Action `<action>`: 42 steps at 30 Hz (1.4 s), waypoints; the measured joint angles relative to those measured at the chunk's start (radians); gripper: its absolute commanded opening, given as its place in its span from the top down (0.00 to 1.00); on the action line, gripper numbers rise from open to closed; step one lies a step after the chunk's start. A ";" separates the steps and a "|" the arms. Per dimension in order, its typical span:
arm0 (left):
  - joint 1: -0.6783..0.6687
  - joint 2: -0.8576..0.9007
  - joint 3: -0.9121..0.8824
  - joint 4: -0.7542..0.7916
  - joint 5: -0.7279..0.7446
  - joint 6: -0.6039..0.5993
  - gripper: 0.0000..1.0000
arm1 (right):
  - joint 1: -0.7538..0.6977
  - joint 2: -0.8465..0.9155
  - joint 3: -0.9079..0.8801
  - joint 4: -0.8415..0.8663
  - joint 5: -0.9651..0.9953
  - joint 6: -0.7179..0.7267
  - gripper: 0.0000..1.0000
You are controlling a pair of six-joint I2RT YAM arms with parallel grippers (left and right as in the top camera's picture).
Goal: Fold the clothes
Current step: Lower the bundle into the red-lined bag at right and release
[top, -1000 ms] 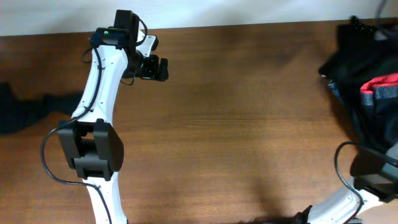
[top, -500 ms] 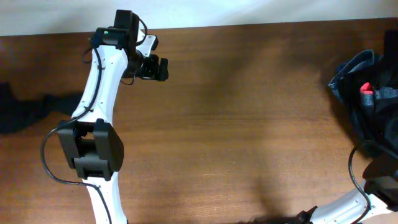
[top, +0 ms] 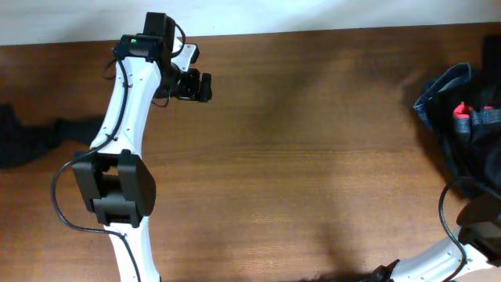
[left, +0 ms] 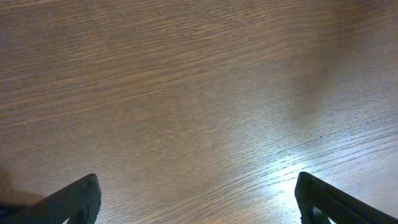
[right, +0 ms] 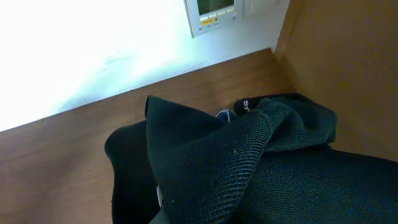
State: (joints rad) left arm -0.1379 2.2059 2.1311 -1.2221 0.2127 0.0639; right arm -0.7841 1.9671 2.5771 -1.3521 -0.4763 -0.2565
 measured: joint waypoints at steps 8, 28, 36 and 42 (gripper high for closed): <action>0.000 0.000 0.000 0.012 0.000 0.000 0.01 | -0.002 0.005 0.000 -0.060 0.015 -0.037 0.96; 0.000 0.000 0.000 0.037 0.000 -0.003 0.01 | -0.229 0.088 -0.110 -0.222 -0.030 0.132 0.96; 0.000 0.000 0.000 0.037 0.000 -0.003 0.01 | -0.230 0.087 -0.170 -0.287 0.060 0.249 0.96; 0.000 0.000 0.000 0.037 0.000 -0.004 0.01 | -0.230 0.087 -0.285 -0.244 0.159 0.318 0.96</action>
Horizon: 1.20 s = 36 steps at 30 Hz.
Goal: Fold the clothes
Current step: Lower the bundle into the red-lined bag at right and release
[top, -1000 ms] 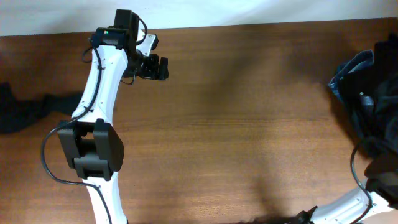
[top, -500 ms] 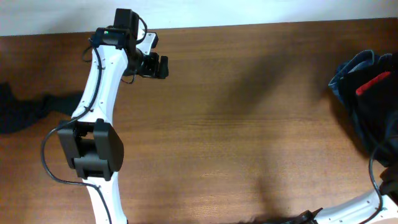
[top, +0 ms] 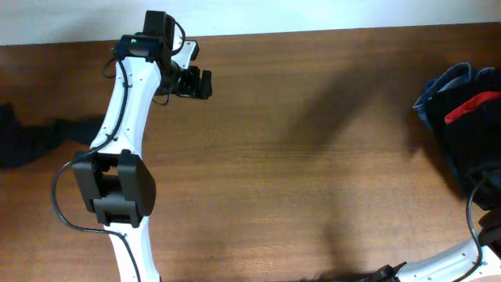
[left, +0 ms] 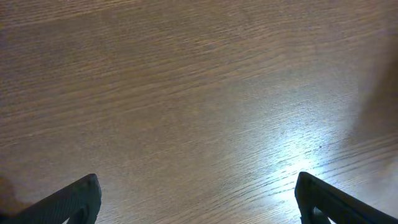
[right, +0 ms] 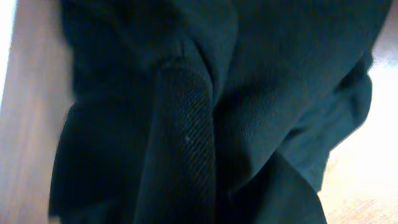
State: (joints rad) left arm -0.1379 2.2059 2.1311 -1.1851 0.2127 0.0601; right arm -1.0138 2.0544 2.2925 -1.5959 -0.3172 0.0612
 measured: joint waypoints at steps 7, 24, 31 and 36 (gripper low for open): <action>0.000 0.000 0.000 0.000 0.000 0.000 0.01 | -0.018 0.000 -0.193 0.083 0.040 0.054 0.87; 0.000 0.000 0.000 0.000 0.000 0.000 0.01 | -0.108 0.000 -0.112 0.112 -0.161 0.050 0.20; 0.000 0.000 0.000 0.000 0.000 0.000 0.01 | -0.108 0.000 0.074 0.136 -0.205 0.016 0.19; 0.000 0.000 0.000 0.001 0.000 0.000 0.01 | -0.082 0.000 0.107 0.204 -0.208 -0.029 0.22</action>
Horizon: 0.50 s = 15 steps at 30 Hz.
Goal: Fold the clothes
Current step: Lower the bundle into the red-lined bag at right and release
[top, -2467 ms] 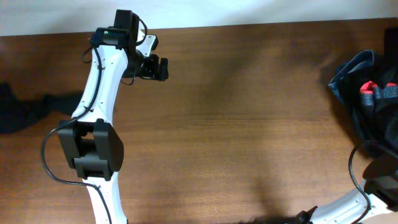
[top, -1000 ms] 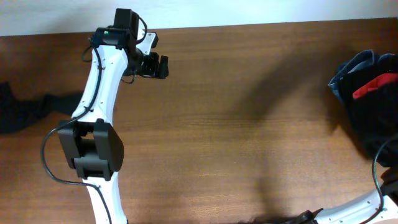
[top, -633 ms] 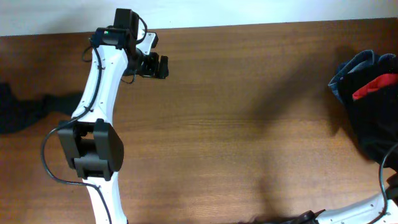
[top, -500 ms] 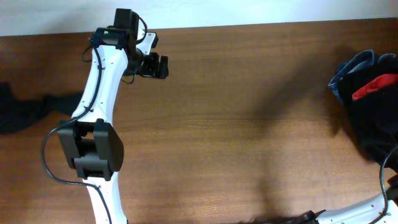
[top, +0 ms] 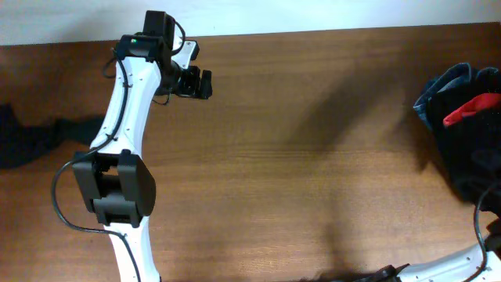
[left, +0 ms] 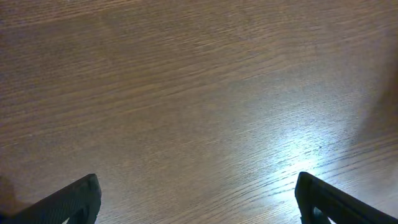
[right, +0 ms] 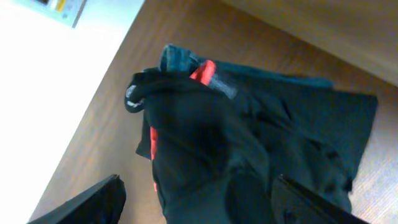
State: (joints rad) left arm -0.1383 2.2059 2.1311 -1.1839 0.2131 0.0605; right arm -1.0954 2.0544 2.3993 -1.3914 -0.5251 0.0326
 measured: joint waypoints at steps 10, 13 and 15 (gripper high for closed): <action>-0.006 0.000 0.000 0.000 0.000 0.000 0.01 | 0.170 0.038 0.000 0.039 0.073 -0.121 0.36; -0.007 0.000 0.000 0.000 0.000 0.000 0.01 | 0.179 0.074 0.000 0.040 0.097 -0.135 0.36; -0.007 0.000 0.000 0.000 0.000 0.000 0.01 | 0.175 0.095 0.000 0.047 0.107 -0.140 0.34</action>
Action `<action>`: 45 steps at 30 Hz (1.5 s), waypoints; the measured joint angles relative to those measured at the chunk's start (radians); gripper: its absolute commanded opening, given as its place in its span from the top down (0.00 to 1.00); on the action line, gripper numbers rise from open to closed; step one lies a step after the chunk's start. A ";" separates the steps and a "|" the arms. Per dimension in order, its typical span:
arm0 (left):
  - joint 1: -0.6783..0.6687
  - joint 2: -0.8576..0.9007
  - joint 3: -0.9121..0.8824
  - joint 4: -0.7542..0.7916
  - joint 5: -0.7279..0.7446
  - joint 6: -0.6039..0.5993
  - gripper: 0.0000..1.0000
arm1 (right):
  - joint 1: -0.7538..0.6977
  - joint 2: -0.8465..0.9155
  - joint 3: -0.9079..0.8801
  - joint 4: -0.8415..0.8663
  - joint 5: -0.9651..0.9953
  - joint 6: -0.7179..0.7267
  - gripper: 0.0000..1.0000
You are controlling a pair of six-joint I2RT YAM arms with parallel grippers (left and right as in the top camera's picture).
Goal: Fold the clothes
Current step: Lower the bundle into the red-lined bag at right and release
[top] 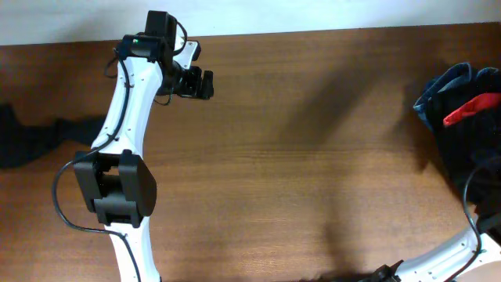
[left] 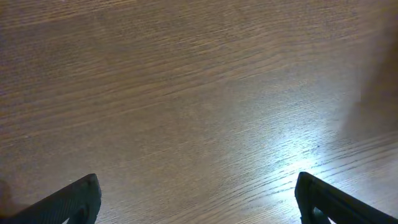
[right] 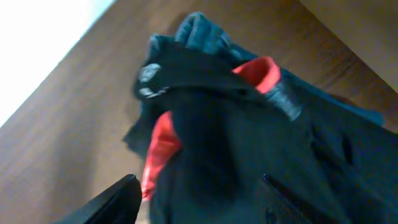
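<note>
A heap of dark clothes (top: 467,117) with a red piece (top: 470,109) and a blue denim fold lies at the table's right edge. In the right wrist view the same heap (right: 249,124) fills the frame, and my right gripper (right: 205,202) stands open just above it, its fingers either side of the dark cloth and red strip. Another dark garment (top: 31,139) lies at the left edge. My left gripper (top: 202,84) hovers open over bare wood at the far left-centre, with nothing between its fingers (left: 74,199).
The wooden table (top: 297,157) stretches between the two piles. A white wall runs along the far edge. My left arm's base (top: 117,188) stands on the left side, and a cable trails along the right front edge.
My right gripper has come closer to the heap, which now looks larger in its view. The left arm and both piles have not moved.
At first my right gripper was low by the heap, a dark knit garment filling its view. Then dark cloth pressed close to the camera. Later it stood open well above the heap, and now it is nearer. The left gripper stayed open over bare wood throughout.
</note>
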State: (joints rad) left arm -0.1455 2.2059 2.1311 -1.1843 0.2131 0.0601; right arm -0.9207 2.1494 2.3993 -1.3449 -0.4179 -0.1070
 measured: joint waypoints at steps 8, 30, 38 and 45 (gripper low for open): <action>0.000 0.000 0.000 0.002 0.000 0.000 0.01 | -0.037 0.025 0.000 0.014 0.039 -0.006 0.32; 0.000 0.000 0.000 0.005 -0.001 0.000 0.01 | -0.052 0.129 -0.024 0.025 0.082 -0.014 0.96; 0.000 0.000 0.000 0.006 -0.001 0.000 0.01 | -0.052 0.129 -0.025 0.063 0.081 0.002 0.96; 0.000 0.000 0.000 0.011 -0.001 0.000 0.01 | -0.054 0.129 -0.020 0.085 0.082 0.024 0.96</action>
State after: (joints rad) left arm -0.1455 2.2059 2.1311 -1.1728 0.2123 0.0605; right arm -0.9749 2.2787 2.3791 -1.2602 -0.3363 -0.0826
